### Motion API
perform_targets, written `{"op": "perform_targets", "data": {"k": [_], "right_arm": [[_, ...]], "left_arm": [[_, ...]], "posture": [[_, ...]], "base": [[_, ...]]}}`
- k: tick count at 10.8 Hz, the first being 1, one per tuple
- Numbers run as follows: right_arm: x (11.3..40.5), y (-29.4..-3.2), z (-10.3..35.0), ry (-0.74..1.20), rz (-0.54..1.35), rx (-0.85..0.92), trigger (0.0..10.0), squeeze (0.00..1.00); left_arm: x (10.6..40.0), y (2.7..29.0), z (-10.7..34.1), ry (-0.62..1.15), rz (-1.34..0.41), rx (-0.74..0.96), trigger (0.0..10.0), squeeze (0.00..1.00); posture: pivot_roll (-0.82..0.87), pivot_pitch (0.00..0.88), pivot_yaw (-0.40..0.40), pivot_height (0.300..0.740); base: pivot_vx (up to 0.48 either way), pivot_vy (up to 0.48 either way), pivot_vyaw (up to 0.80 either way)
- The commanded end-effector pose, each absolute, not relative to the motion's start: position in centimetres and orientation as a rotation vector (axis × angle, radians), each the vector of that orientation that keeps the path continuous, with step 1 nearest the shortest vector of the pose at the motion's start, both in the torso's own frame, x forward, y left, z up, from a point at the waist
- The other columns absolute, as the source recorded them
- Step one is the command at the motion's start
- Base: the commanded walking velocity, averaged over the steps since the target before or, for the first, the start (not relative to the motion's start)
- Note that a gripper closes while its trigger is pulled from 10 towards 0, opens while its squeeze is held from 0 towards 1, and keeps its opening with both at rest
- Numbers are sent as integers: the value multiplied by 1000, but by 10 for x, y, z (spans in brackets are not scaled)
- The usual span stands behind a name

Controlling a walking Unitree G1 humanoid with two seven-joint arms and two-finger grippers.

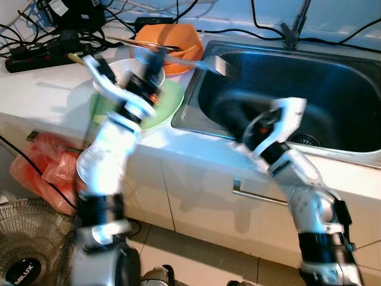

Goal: Kitchen organization

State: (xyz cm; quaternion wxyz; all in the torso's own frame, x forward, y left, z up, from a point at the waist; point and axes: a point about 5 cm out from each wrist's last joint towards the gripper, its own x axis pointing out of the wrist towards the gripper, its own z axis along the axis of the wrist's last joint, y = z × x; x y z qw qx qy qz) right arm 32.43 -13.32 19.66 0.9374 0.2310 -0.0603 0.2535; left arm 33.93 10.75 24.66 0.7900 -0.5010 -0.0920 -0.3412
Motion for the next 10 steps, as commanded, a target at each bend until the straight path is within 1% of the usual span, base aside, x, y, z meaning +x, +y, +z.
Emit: {"op": "perform_targets", "data": {"k": [1, 3, 5, 7, 9, 10], "right_arm": [[327, -135, 203, -128, 506, 546, 10000, 0], [330, -133, 212, -133, 500, 703, 10000, 0], [329, -130, 217, -130, 514, 765, 10000, 0], [324, -127, 214, -94, 573, 754, 10000, 0], [314, -126, 209, -59, 670, 715, 10000, 0], [315, -128, 208, -57, 653, 731, 10000, 0]], "left_arm": [[339, 100, 246, -183, -783, -1074, 0, 0], [345, 88, 235, -136, -794, -1100, 0, 0], [349, 88, 227, -129, -738, -1129, 0, 0], [359, 101, 227, -163, -648, -1154, 0, 0], [370, 125, 228, -208, -530, -1175, 0, 0], [371, 128, 229, -212, -527, -1169, 0, 0]], "posture": [[24, 117, 93, 740], [11, 122, 104, 740], [8, 128, 111, 740], [9, 131, 111, 740], [10, 133, 111, 740], [10, 133, 111, 740]], "base": [[0, 0, 0], [0, 0, 0], [0, 0, 0], [0, 0, 0], [0, 0, 0], [0, 0, 0]]}}
